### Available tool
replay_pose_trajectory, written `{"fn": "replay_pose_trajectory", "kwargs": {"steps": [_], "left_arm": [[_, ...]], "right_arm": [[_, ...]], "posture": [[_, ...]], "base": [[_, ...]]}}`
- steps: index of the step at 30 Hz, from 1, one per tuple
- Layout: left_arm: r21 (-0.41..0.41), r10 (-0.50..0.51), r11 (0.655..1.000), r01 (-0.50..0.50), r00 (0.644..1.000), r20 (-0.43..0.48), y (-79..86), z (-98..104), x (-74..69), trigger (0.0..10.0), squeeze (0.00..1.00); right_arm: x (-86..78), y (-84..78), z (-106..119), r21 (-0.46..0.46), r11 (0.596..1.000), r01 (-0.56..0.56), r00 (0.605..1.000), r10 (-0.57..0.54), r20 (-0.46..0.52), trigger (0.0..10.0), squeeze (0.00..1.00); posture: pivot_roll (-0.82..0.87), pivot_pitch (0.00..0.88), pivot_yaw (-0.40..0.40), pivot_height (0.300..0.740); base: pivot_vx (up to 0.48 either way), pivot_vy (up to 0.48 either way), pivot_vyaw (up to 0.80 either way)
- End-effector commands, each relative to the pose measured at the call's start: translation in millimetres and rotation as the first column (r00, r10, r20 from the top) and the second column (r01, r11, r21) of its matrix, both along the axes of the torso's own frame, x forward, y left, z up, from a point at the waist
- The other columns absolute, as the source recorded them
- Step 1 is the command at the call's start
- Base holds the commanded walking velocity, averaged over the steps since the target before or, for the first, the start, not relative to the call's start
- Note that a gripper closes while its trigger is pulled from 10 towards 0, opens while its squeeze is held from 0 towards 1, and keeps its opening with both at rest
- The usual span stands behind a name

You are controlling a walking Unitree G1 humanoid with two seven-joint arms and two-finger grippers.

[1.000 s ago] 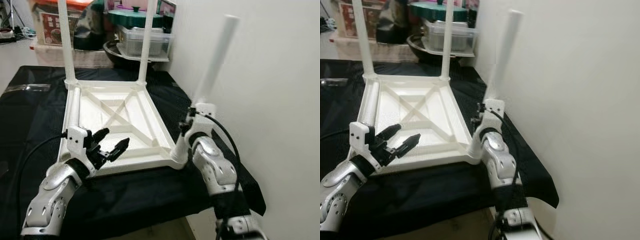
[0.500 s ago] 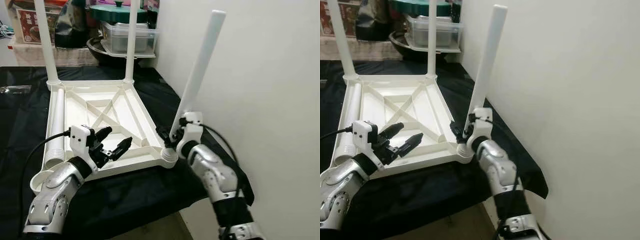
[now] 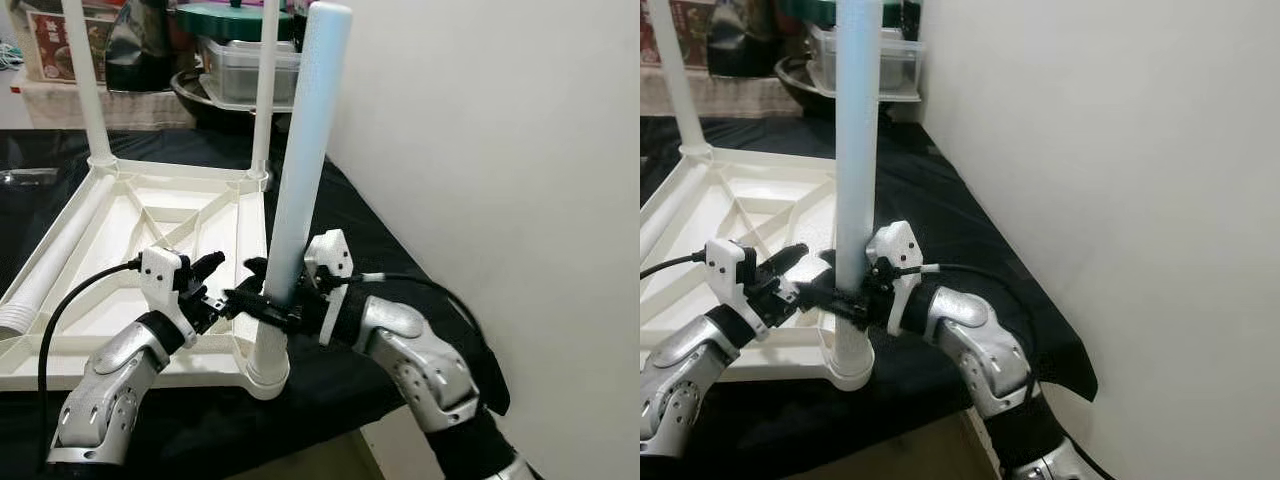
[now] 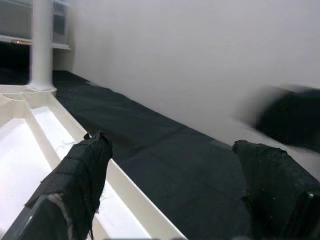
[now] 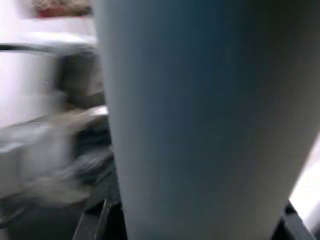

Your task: Building children table

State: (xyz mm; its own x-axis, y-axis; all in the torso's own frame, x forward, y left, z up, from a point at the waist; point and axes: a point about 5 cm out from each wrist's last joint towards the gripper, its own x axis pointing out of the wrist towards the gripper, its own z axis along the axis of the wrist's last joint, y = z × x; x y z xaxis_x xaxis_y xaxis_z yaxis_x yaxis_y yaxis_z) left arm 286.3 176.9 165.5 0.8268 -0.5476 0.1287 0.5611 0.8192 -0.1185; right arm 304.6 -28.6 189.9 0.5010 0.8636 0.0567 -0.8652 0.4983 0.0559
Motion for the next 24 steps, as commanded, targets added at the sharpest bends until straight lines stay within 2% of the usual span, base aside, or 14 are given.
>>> {"fn": "replay_pose_trajectory", "kwargs": {"steps": [1,3,4,5,7,8,11,12,13,14,15,20,21,24], "left_arm": [[-0.003,-0.018,1.0,0.018,1.0,-0.015,-3.6,-3,-1.8,10.0,0.0],[-0.004,-0.02,1.0,0.02,1.0,-0.016,-3.5,-3,-2.1,10.0,0.0],[-0.004,-0.02,1.0,0.02,1.0,-0.016,-3.5,-3,-2.1,10.0,0.0],[-0.004,-0.021,1.0,0.021,1.0,-0.016,-3.5,-3,-2.2,10.0,0.0],[-0.004,-0.021,1.0,0.021,1.0,-0.016,-3.5,-3,-2.2,10.0,0.0],[-0.005,-0.021,1.0,0.021,1.0,-0.016,-3.2,-3,-2.4,10.0,0.0],[-0.007,-0.022,1.0,0.022,1.0,-0.017,-2.8,-3,-2.6,10.0,0.0],[-0.008,-0.023,1.0,0.022,1.0,-0.017,-2.5,-3,-2.5,10.0,0.0],[-0.008,-0.023,1.0,0.022,1.0,-0.017,-2.5,-3,-2.5,10.0,0.0],[-0.008,-0.023,1.0,0.023,1.0,-0.018,-2.2,-3,-2.1,10.0,0.0],[-0.007,-0.024,1.0,0.024,1.0,-0.018,-2.1,-3,-1.4,10.0,0.0],[-0.007,-0.023,1.0,0.023,1.0,-0.019,-2.2,-3,-1.1,10.0,0.0],[-0.007,-0.023,1.0,0.023,1.0,-0.019,-2.5,-3,-0.6,10.0,0.0],[-0.008,-0.024,1.0,0.023,1.0,-0.019,-2.7,-3,-0.3,10.0,0.0]], "right_arm": [[27.8,-25.2,-25,-0.143,0.935,0.324,0.934,-0.34,-0.108,0.0,0.0],[46.6,-64.1,-45,-0.246,0.702,0.669,0.672,-0.712,-0.206,0.0,0.0],[46.6,-64.1,-45,-0.246,0.702,0.669,0.672,-0.712,-0.206,0.0,0.0],[48.2,-78.3,-52,-0.276,0.607,0.746,0.559,-0.795,-0.236,0.0,0.0],[48.2,-78.3,-52,-0.276,0.607,0.746,0.559,-0.795,-0.236,0.0,0.0],[46.3,-93.5,-59,-0.322,0.494,0.807,0.437,-0.868,-0.237,0.0,0.0],[41.4,-96.2,-64,-0.333,0.478,0.813,0.408,-0.875,-0.262,0.3,0.0],[35.6,-83.4,-61,-0.294,0.581,0.759,0.523,-0.813,-0.258,10.0,0.0],[35.6,-83.4,-61,-0.294,0.581,0.759,0.523,-0.813,-0.258,10.0,0.0],[28.9,-68.3,-53,-0.208,0.702,0.681,0.653,-0.711,-0.262,10.0,0.0],[22.6,-51.0,-38,-0.076,0.829,0.554,0.796,-0.555,-0.243,10.0,1.0],[24.1,-48.0,-27,-0.004,0.873,0.487,0.851,-0.475,-0.225,10.0,1.0],[23.5,-47.0,-14,0.039,0.919,0.393,0.909,-0.382,-0.165,10.0,0.0],[21.4,-44.8,-4,0.065,0.949,0.307,0.948,-0.3,-0.109,10.0,0.0]], "posture": [[0.15,0.0,-0.185,0.74],[0.15,0.0,-0.184,0.74],[0.15,0.0,-0.184,0.74],[0.15,0.0,-0.184,0.74],[0.15,0.0,-0.184,0.74],[0.15,0.0,-0.18,0.74],[0.15,0.0,-0.177,0.74],[0.14,0.0,-0.173,0.74],[0.14,0.0,-0.173,0.74],[0.15,0.0,-0.173,0.74],[0.14,0.0,-0.172,0.74],[0.14,0.0,-0.172,0.74],[0.14,0.0,-0.173,0.74],[0.14,0.0,-0.173,0.74]], "base": [[0.0,0.0,0.0],[0.0,0.0,0.0],[0.0,0.0,0.0],[0.0,0.0,0.0],[0.0,0.0,0.0],[0.0,0.0,0.0],[0.0,0.0,0.0],[0.0,0.0,0.0],[0.0,0.0,0.0],[0.0,0.0,0.0],[0.0,0.0,0.0],[0.0,0.0,0.0],[0.0,0.0,0.0],[0.0,0.0,0.0]]}}
